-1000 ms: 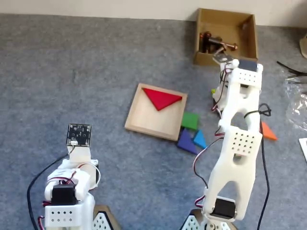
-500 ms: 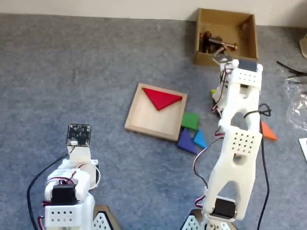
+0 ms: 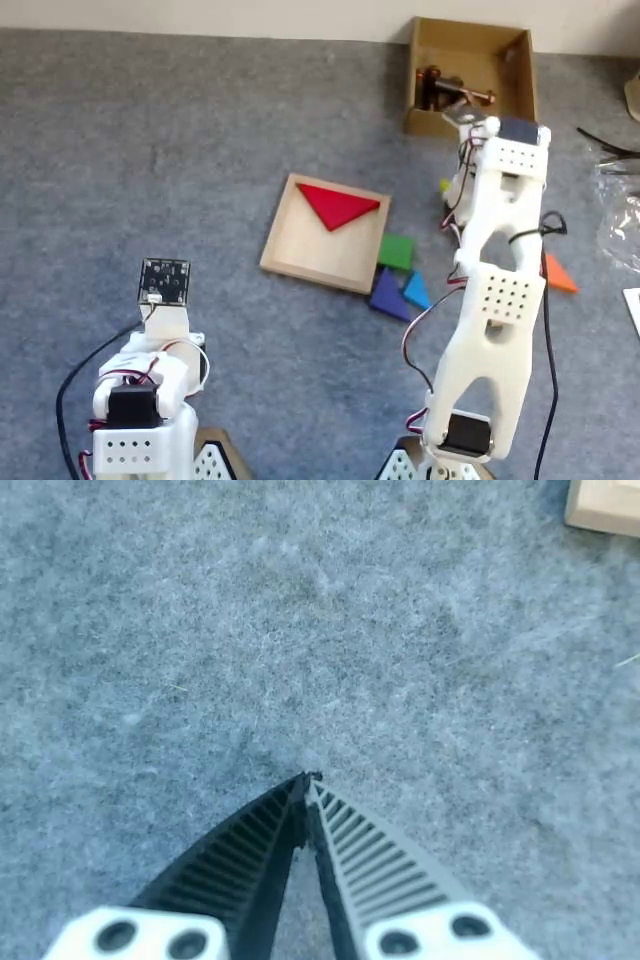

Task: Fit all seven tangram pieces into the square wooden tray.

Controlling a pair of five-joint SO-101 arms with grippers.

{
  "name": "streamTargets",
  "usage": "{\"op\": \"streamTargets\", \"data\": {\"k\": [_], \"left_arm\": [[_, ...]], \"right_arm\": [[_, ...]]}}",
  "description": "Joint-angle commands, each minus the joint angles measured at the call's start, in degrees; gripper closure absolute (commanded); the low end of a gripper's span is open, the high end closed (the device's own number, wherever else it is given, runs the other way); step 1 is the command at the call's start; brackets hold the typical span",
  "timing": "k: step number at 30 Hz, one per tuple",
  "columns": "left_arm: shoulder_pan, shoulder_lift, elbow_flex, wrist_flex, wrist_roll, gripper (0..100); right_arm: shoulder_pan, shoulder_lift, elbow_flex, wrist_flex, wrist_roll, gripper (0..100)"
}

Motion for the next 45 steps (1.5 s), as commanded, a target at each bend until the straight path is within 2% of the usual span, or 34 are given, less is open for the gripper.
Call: {"op": "streamTargets", "data": {"k": [1,3,7,13,18,22,33,38,43,45], "left_arm": [[-0.7,-0.3,1.3,0.3,-0.4,99],[-0.7,-0.3,1.3,0.3,-0.4,99],[-0.7,-0.3,1.3,0.3,-0.4,99],[-0.7,-0.3,1.3,0.3,-0.4,99],[-0.7,-0.3,1.3,0.3,-0.4,99],[-0.7,-0.3,1.3,0.3,-0.4,99],[-0.7,-0.3,1.3,0.4,-0.4,99],[-0.7,-0.3,1.3,0.4,-0.4,99],[-0.7,-0.3,1.3,0.4,-0.4,99],[-0.7,-0.3,1.3,0.4,-0.4,99]], "right_arm": [[0.6,-4.8,-4.2,1.2,0.1,99.4],[0.5,-4.8,-4.4,1.3,-2.4,99.4],[0.1,-5.1,-4.6,1.3,-12.3,99.4],[-2.2,-10.9,-4.0,1.4,-17.9,99.4],[-3.4,-16.0,-3.8,1.5,-29.5,99.4],[-5.2,-19.4,-0.7,1.5,-30.4,99.4],[-16.0,-39.3,24.7,1.3,-30.6,99.4],[-21.1,-42.7,32.6,1.2,-30.9,99.4],[-22.1,-42.6,35.4,-3.5,-44.4,99.4],[-22.8,-42.6,38.5,-6.0,-45.2,99.4]]}}
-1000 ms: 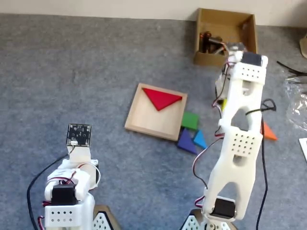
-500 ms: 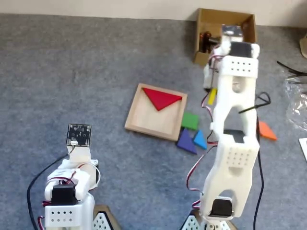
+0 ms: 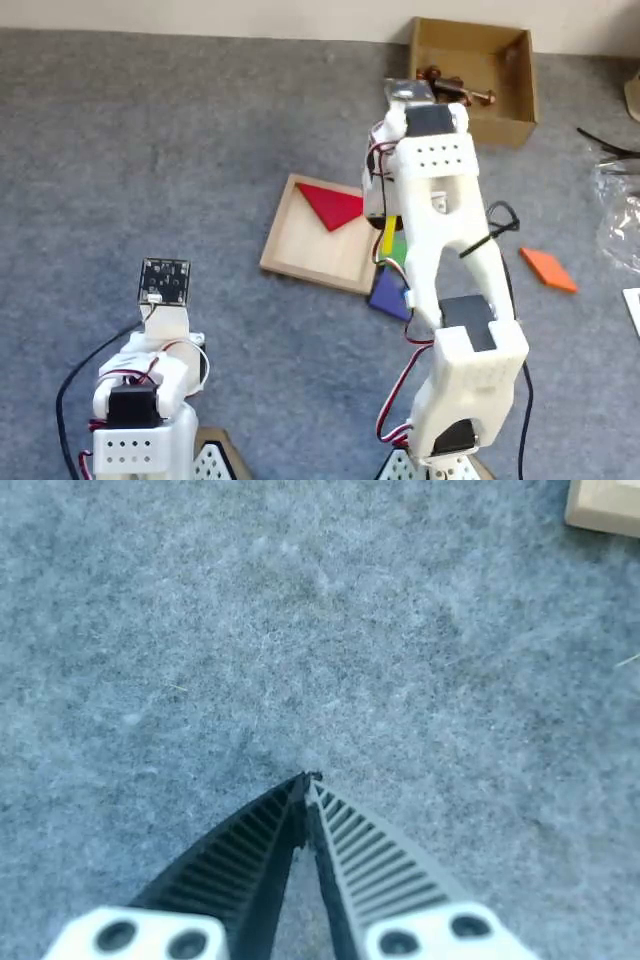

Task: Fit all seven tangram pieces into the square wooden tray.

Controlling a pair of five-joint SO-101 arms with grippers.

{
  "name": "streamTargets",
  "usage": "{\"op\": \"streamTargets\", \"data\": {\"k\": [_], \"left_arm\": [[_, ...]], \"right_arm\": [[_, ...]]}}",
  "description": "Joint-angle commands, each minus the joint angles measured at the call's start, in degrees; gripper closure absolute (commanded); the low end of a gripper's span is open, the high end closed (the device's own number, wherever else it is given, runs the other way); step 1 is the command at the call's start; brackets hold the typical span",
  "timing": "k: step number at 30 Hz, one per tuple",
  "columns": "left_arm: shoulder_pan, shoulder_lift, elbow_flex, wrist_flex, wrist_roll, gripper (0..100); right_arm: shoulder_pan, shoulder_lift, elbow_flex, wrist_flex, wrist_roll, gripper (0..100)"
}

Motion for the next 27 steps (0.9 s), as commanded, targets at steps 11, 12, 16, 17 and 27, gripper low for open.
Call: {"op": "streamTargets", "data": {"k": [11,12,16,17,27], "left_arm": [[-0.7,-0.3,1.3,0.4,-0.4,99],[-0.7,-0.3,1.3,0.4,-0.4,99],[-0.7,-0.3,1.3,0.4,-0.4,99],[-0.7,-0.3,1.3,0.4,-0.4,99],[-0.7,-0.3,1.3,0.4,-0.4,99]], "right_arm": [[-3.9,-4.4,18.3,-19.4,-4.0,99.4],[-3.9,-4.4,18.5,-20.1,-4.0,99.4],[-3.9,-4.2,18.7,-23.3,-2.6,99.4],[-3.9,-4.2,18.7,-23.8,-1.3,99.4],[-3.6,-4.4,26.7,-33.7,-5.2,99.4]]}}
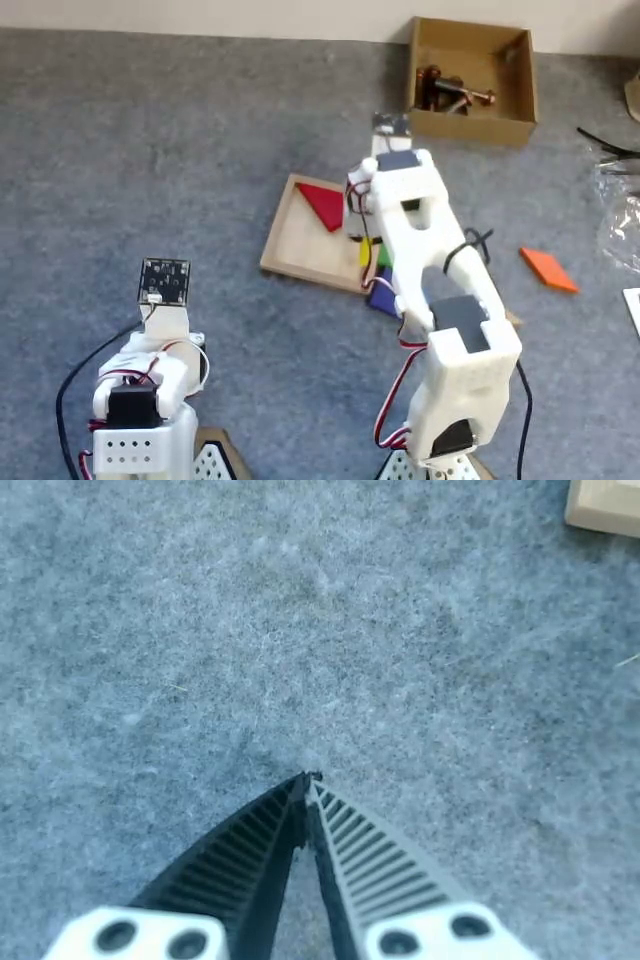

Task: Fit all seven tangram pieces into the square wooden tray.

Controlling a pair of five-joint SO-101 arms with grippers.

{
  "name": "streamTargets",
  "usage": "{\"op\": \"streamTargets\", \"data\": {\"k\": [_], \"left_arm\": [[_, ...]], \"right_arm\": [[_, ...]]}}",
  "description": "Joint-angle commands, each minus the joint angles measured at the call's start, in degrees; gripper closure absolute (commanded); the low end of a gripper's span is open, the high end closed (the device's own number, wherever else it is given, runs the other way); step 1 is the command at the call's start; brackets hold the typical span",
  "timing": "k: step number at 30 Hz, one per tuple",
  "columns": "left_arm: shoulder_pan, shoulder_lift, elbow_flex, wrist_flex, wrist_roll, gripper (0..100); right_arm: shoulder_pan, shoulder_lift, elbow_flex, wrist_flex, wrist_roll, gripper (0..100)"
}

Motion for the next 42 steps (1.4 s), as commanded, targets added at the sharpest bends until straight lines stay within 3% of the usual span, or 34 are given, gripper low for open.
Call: {"op": "streamTargets", "data": {"k": [1,11,27,42], "left_arm": [[-0.7,-0.3,1.3,0.4,-0.4,99],[-0.7,-0.3,1.3,0.4,-0.4,99],[-0.7,-0.3,1.3,0.4,-0.4,99],[-0.7,-0.3,1.3,0.4,-0.4,99]], "right_arm": [[-0.3,-4.4,1.5,-4.3,-1.1,99.4],[-0.6,-4.4,4.5,-9.4,-1.2,99.4],[-0.1,-4.4,7.9,-3.6,-1.2,99.4],[6.7,-4.2,7.9,-0.7,-0.6,99.4]]}}
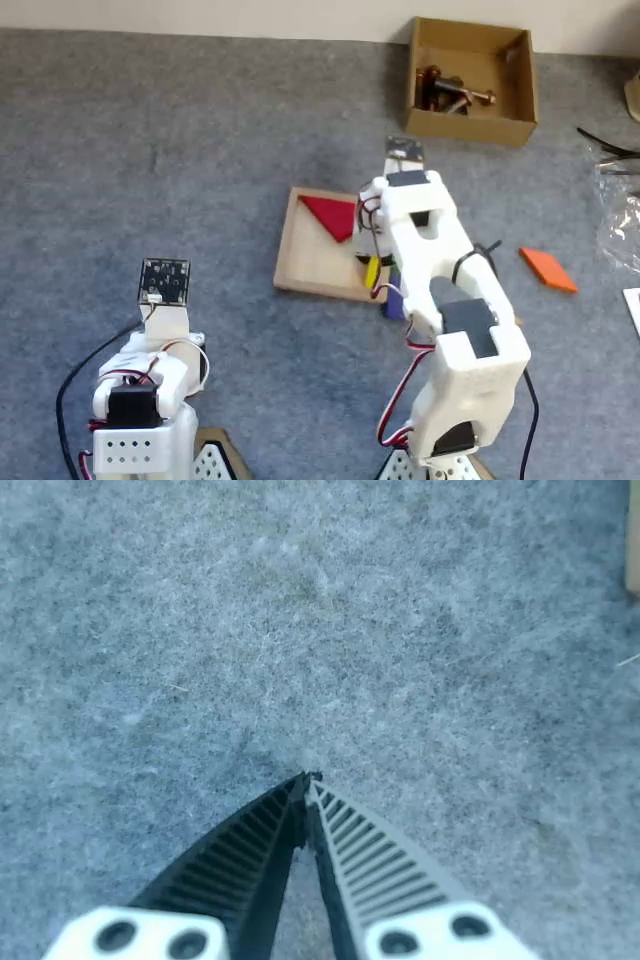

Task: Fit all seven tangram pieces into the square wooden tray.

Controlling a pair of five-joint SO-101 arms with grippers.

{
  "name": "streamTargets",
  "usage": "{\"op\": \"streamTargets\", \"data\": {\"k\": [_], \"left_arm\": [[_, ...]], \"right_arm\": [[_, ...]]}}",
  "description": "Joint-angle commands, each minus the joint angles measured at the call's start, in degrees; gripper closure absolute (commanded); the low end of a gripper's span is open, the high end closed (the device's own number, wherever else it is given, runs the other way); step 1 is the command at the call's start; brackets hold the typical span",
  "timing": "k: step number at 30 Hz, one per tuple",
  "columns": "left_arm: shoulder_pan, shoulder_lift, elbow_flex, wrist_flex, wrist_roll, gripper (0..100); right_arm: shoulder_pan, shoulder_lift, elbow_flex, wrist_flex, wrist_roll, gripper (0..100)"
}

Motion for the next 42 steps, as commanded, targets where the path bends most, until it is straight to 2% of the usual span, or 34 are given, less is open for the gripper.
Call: {"op": "streamTargets", "data": {"k": [1,6,16,21,29,42], "left_arm": [[-0.7,-0.3,1.3,0.4,-0.4,99],[-0.7,-0.3,1.3,0.4,-0.4,99],[-0.7,-0.3,1.3,0.4,-0.4,99],[-0.7,-0.3,1.3,0.4,-0.4,99],[-0.7,-0.3,1.3,0.4,-0.4,99],[-0.7,-0.3,1.3,0.4,-0.4,99]], "right_arm": [[2.9,-2.9,0.0,1.5,0.7,99.4],[3.5,-2.9,0.1,1.6,9.5,99.4],[2.4,-3.1,-0.1,4.2,19.4,99.4],[2.7,-3.2,-2.9,4.6,19.5,99.2],[2.8,-3.2,-10.3,11.0,19.4,99.2],[2.7,-2.9,-10.7,9.3,19.3,99.1]]}}
